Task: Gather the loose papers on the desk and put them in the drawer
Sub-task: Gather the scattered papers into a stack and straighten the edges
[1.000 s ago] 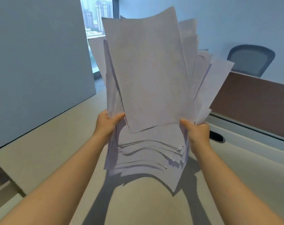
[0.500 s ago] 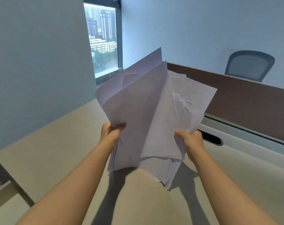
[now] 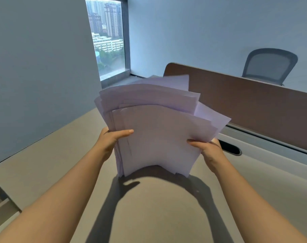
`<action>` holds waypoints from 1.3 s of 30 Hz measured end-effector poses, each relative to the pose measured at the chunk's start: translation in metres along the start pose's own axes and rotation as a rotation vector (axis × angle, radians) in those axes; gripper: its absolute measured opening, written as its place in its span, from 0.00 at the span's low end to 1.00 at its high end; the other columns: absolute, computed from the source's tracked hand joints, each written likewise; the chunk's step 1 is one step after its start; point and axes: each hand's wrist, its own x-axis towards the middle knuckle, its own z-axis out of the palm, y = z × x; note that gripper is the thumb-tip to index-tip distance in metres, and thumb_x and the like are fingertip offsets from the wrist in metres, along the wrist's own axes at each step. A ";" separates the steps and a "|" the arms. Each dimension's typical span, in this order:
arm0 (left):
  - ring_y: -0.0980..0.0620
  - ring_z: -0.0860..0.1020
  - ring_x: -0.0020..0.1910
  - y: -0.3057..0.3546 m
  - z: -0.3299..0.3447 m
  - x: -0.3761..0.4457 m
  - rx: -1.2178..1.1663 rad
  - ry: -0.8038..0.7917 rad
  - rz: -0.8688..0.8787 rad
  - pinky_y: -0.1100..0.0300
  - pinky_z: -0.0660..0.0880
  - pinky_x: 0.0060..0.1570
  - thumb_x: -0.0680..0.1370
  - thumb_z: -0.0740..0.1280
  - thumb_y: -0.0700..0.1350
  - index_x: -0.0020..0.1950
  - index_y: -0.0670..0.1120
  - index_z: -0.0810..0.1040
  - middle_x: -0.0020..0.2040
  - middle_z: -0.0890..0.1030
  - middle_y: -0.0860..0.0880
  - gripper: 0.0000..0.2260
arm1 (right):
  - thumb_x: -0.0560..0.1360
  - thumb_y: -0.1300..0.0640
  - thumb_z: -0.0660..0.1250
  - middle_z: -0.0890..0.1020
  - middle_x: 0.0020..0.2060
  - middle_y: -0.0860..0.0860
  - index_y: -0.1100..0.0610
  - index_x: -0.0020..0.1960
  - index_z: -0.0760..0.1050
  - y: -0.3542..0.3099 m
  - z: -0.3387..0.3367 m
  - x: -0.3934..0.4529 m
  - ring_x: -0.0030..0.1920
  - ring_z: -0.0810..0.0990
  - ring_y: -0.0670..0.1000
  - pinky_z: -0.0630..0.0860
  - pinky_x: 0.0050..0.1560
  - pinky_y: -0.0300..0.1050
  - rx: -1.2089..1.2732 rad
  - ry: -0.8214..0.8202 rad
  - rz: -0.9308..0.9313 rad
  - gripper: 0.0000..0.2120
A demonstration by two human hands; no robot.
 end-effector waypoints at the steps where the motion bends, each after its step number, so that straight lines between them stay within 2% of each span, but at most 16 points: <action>1: 0.46 0.78 0.51 -0.002 0.001 0.002 0.003 -0.005 -0.024 0.51 0.73 0.59 0.67 0.71 0.32 0.58 0.39 0.76 0.43 0.81 0.51 0.20 | 0.66 0.75 0.67 0.80 0.36 0.50 0.54 0.37 0.75 0.002 0.003 0.002 0.38 0.77 0.49 0.76 0.41 0.39 -0.007 -0.013 0.003 0.16; 5: 0.44 0.76 0.51 -0.005 0.004 0.017 0.000 -0.032 -0.071 0.49 0.71 0.62 0.70 0.67 0.29 0.63 0.37 0.72 0.49 0.79 0.48 0.22 | 0.65 0.76 0.68 0.82 0.24 0.43 0.54 0.35 0.76 0.008 0.011 0.016 0.33 0.77 0.46 0.77 0.31 0.31 0.004 0.007 -0.003 0.16; 8: 0.45 0.74 0.55 -0.004 -0.001 0.027 -0.013 -0.009 -0.045 0.48 0.69 0.64 0.68 0.67 0.27 0.63 0.34 0.72 0.56 0.76 0.44 0.23 | 0.65 0.76 0.68 0.81 0.33 0.49 0.57 0.39 0.76 0.009 0.011 0.022 0.33 0.78 0.44 0.77 0.29 0.29 0.022 0.020 -0.010 0.15; 11: 0.45 0.75 0.53 -0.007 -0.012 0.037 0.025 -0.064 -0.078 0.51 0.71 0.59 0.62 0.72 0.30 0.59 0.39 0.73 0.48 0.80 0.47 0.26 | 0.57 0.71 0.72 0.83 0.33 0.48 0.60 0.49 0.75 0.011 0.008 0.029 0.32 0.81 0.42 0.78 0.31 0.32 0.065 -0.046 0.038 0.22; 14: 0.49 0.77 0.46 -0.010 -0.017 0.041 0.052 -0.126 -0.105 0.57 0.73 0.51 0.66 0.70 0.29 0.57 0.41 0.73 0.39 0.83 0.54 0.22 | 0.54 0.67 0.69 0.83 0.32 0.46 0.56 0.43 0.76 0.011 0.009 0.032 0.37 0.80 0.47 0.77 0.30 0.32 0.067 -0.120 0.095 0.18; 16: 0.48 0.78 0.47 -0.012 -0.013 0.044 0.048 -0.135 -0.110 0.55 0.73 0.54 0.65 0.71 0.29 0.58 0.41 0.74 0.36 0.84 0.55 0.23 | 0.56 0.68 0.70 0.82 0.38 0.48 0.54 0.42 0.75 0.010 0.017 0.032 0.39 0.79 0.47 0.76 0.30 0.30 0.051 -0.163 0.109 0.17; 20: 0.40 0.76 0.57 -0.017 0.000 0.051 0.022 -0.041 -0.105 0.48 0.70 0.64 0.69 0.67 0.27 0.60 0.35 0.74 0.56 0.79 0.38 0.19 | 0.66 0.70 0.70 0.81 0.41 0.50 0.55 0.44 0.75 0.012 0.032 0.038 0.43 0.79 0.52 0.77 0.47 0.44 0.041 -0.055 0.126 0.13; 21: 0.38 0.75 0.59 -0.018 0.001 0.054 0.008 -0.027 -0.095 0.46 0.70 0.65 0.69 0.66 0.27 0.61 0.32 0.73 0.58 0.78 0.37 0.20 | 0.67 0.70 0.70 0.80 0.40 0.51 0.56 0.44 0.76 0.012 0.033 0.039 0.42 0.79 0.51 0.76 0.47 0.46 0.050 -0.009 0.131 0.12; 23: 0.35 0.73 0.62 -0.018 -0.001 0.059 0.003 -0.024 -0.085 0.47 0.69 0.65 0.69 0.65 0.26 0.61 0.30 0.72 0.55 0.77 0.38 0.20 | 0.68 0.72 0.68 0.80 0.38 0.51 0.59 0.43 0.77 0.011 0.034 0.042 0.40 0.78 0.51 0.76 0.45 0.45 0.066 0.059 0.110 0.10; 25: 0.36 0.75 0.58 -0.012 -0.005 0.064 0.012 -0.071 -0.077 0.46 0.70 0.64 0.67 0.67 0.26 0.60 0.32 0.73 0.50 0.79 0.42 0.22 | 0.67 0.74 0.66 0.81 0.32 0.49 0.57 0.38 0.76 0.009 0.033 0.044 0.39 0.77 0.51 0.75 0.42 0.43 0.079 0.101 0.063 0.12; 27: 0.45 0.79 0.48 -0.003 -0.011 0.068 0.019 -0.145 -0.061 0.50 0.75 0.57 0.60 0.69 0.29 0.53 0.38 0.78 0.41 0.83 0.48 0.21 | 0.66 0.76 0.67 0.83 0.25 0.43 0.56 0.36 0.76 0.004 0.031 0.044 0.37 0.78 0.49 0.76 0.41 0.41 0.103 0.094 0.003 0.16; 29: 0.53 0.81 0.41 0.004 -0.018 0.071 0.008 -0.203 -0.057 0.59 0.78 0.46 0.58 0.68 0.33 0.45 0.45 0.78 0.33 0.85 0.55 0.18 | 0.63 0.75 0.69 0.83 0.24 0.42 0.55 0.36 0.77 0.000 0.029 0.042 0.35 0.80 0.47 0.78 0.41 0.40 0.086 0.036 -0.045 0.15; 31: 0.55 0.80 0.41 0.004 -0.025 0.074 0.003 -0.213 -0.050 0.62 0.76 0.45 0.57 0.68 0.33 0.43 0.48 0.77 0.32 0.85 0.56 0.17 | 0.58 0.70 0.71 0.84 0.27 0.43 0.54 0.37 0.78 0.001 0.028 0.036 0.33 0.82 0.44 0.79 0.37 0.36 0.038 -0.047 -0.050 0.14; 33: 0.54 0.77 0.44 -0.002 -0.028 0.073 -0.007 -0.197 -0.058 0.59 0.73 0.47 0.57 0.68 0.34 0.42 0.49 0.76 0.37 0.83 0.54 0.18 | 0.57 0.66 0.69 0.84 0.31 0.43 0.52 0.40 0.78 0.007 0.026 0.031 0.34 0.82 0.40 0.78 0.37 0.35 -0.004 -0.107 -0.018 0.15; 35: 0.54 0.76 0.43 -0.008 -0.028 0.071 -0.005 -0.189 -0.073 0.59 0.72 0.46 0.57 0.68 0.35 0.42 0.50 0.76 0.37 0.83 0.54 0.17 | 0.57 0.66 0.68 0.85 0.32 0.43 0.50 0.41 0.78 0.011 0.024 0.030 0.36 0.82 0.40 0.78 0.39 0.37 -0.001 -0.152 -0.001 0.16; 39: 0.52 0.79 0.43 -0.010 -0.018 0.078 0.021 -0.246 -0.051 0.55 0.75 0.51 0.57 0.69 0.35 0.43 0.49 0.79 0.36 0.84 0.54 0.17 | 0.56 0.68 0.68 0.85 0.33 0.44 0.50 0.40 0.79 0.006 0.036 0.035 0.37 0.82 0.44 0.78 0.41 0.40 0.031 -0.164 0.010 0.17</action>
